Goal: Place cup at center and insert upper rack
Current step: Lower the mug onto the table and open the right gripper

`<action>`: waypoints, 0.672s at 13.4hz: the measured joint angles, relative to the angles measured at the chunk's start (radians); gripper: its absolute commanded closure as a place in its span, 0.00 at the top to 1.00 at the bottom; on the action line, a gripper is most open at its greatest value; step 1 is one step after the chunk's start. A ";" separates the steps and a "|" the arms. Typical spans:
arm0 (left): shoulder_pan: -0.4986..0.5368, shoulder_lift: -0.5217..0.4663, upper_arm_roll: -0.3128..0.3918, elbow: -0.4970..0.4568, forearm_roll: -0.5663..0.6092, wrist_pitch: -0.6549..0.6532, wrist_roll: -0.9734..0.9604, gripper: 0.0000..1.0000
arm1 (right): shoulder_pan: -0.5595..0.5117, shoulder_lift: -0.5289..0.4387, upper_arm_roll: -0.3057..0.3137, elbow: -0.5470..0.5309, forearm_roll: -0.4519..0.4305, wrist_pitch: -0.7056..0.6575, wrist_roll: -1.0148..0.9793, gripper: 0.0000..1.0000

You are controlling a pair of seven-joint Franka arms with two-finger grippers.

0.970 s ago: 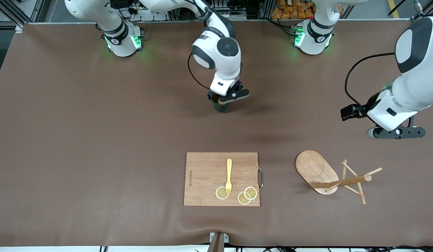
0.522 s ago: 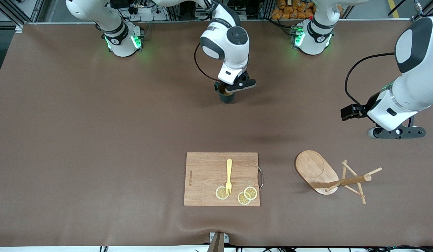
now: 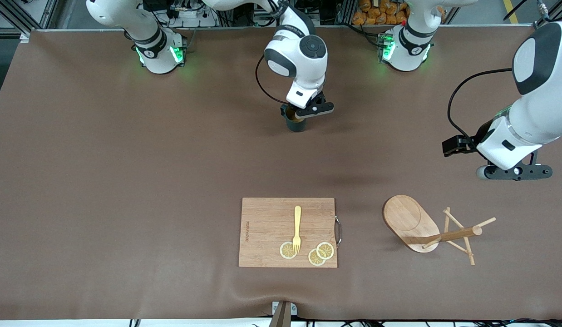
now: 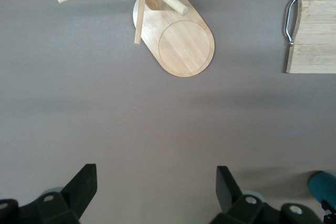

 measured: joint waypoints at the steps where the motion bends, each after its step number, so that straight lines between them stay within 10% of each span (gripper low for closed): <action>1: 0.000 0.000 0.000 0.000 0.000 0.000 0.000 1.00 | 0.000 0.003 0.000 0.001 0.000 0.000 0.006 0.00; 3: 0.000 0.000 0.000 0.000 0.000 0.000 0.000 1.00 | 0.000 0.008 -0.001 0.001 0.000 0.000 0.013 0.12; 5: 0.000 0.000 0.000 0.000 0.000 0.000 0.000 1.00 | 0.000 0.008 -0.004 0.001 0.000 0.001 0.021 0.52; 9: 0.001 0.000 0.001 0.000 0.000 0.000 0.000 1.00 | -0.004 0.008 -0.010 0.009 0.000 0.001 0.036 0.72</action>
